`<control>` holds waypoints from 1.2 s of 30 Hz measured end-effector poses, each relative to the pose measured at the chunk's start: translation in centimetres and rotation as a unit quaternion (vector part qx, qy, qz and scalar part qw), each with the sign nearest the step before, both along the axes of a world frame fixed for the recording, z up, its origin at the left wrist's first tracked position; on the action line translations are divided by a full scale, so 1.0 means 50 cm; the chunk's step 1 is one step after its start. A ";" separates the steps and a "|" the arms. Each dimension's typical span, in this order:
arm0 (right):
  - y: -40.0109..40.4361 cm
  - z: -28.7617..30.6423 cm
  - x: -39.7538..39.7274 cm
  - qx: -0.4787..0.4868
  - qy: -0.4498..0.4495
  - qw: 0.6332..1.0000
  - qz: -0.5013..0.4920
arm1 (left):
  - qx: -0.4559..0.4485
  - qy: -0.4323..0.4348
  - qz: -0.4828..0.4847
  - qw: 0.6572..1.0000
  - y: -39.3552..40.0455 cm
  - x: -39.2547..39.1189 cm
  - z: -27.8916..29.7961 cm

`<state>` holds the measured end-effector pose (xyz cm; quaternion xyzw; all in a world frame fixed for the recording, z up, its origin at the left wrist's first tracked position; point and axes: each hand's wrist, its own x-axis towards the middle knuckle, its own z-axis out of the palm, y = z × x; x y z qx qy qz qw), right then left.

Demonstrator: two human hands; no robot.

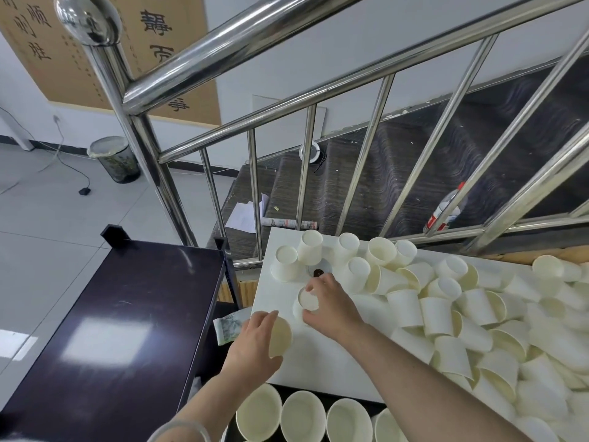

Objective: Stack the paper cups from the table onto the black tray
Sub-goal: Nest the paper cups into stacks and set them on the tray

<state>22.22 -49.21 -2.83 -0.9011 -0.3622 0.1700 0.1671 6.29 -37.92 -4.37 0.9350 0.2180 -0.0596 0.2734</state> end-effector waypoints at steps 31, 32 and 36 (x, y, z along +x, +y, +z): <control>-0.114 0.028 -0.082 0.280 0.194 0.913 -0.223 | -0.051 -0.137 -0.041 0.988 -0.066 0.043 0.033; -0.115 0.032 -0.087 0.280 0.165 0.926 -0.192 | -0.043 -0.136 -0.045 0.989 -0.069 0.047 0.034; -0.116 0.024 -0.093 0.215 0.138 0.955 -0.152 | -0.031 -0.129 -0.056 0.990 -0.080 0.058 0.033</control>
